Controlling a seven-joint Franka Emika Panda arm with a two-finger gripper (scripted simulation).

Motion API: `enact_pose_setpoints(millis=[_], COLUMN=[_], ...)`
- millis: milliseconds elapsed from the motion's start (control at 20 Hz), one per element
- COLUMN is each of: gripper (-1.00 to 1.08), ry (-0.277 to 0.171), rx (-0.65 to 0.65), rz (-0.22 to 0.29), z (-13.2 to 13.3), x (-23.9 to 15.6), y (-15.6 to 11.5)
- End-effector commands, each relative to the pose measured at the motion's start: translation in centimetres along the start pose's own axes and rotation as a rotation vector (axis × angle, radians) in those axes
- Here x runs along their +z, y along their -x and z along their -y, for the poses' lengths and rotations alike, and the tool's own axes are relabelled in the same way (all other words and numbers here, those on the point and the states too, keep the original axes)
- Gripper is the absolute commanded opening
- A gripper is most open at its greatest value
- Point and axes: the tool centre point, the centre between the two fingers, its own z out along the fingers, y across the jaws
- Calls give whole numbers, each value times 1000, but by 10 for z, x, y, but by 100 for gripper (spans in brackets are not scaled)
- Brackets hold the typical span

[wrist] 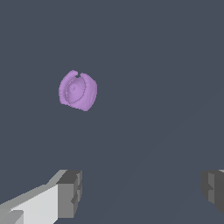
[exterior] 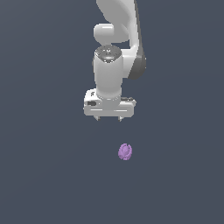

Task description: Pick up the object and move it to a goal position.

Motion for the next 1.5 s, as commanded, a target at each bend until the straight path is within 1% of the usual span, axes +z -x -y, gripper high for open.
enact_pose_setpoints(millis=[0, 150, 400, 800, 1100, 1450], gripper=[100, 100, 100, 100, 100, 100], ry=[0, -5, -26, -27, -26, -22], rx=[0, -1, -5, 5, 45, 128], rz=[0, 1, 7, 8, 15, 28], z=[0, 5, 26, 29, 35, 49], x=[0, 0, -2, 1, 12, 36], y=[0, -1, -2, -6, -20, -46])
